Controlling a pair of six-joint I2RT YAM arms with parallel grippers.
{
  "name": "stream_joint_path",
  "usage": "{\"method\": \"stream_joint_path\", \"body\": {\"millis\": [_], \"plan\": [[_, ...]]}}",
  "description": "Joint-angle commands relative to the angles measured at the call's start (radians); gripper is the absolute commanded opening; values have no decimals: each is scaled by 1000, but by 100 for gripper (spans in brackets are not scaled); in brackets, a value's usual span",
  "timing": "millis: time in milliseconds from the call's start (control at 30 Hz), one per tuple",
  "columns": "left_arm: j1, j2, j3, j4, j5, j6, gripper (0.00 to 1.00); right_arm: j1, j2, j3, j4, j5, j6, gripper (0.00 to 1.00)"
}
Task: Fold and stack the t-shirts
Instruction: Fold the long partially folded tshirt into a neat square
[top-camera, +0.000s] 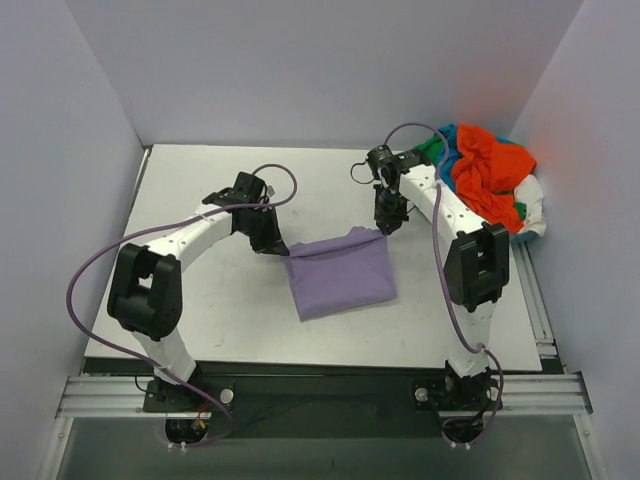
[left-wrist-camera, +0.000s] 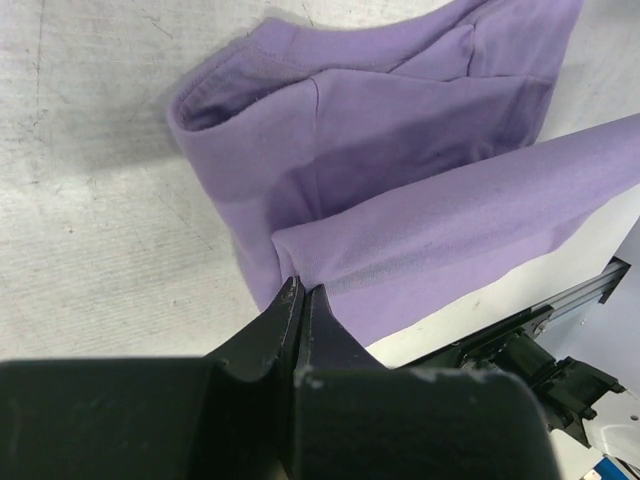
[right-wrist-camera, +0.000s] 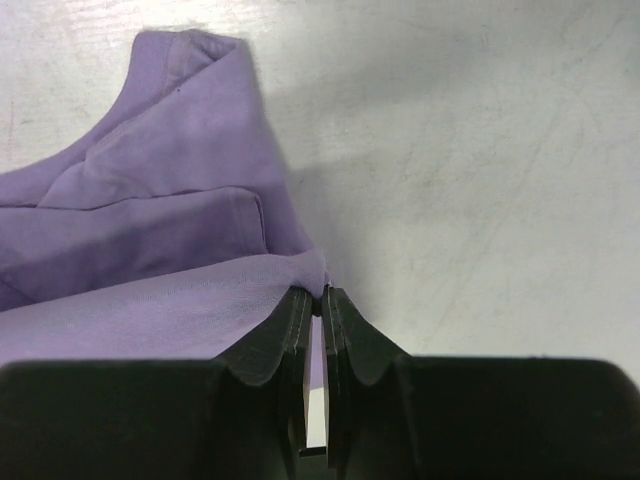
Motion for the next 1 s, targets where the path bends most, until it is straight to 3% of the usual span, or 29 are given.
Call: {"method": "stream_joint_path", "body": {"millis": [0,667,700,733,800,967], "plan": [[25,30,47,1,-54,25,0,-28,29,59,-51,48,-39,0],[69,77,58,-22,-87,13,0,-51,167,159,-51,-17,-62,0],[71,77,58,-22,-88,8,11,-51,170,160,-53,-27,-62,4],[71,76,58,-21,-93,10,24,-51,168,162,-51,-33,-62,25],[71,68,58,-21,-109,8,53,-51,164,165,-51,-46,-68,52],[71,21,33,8,-108,22,65,-53,113,168,-50,-47,-95,67]]}}
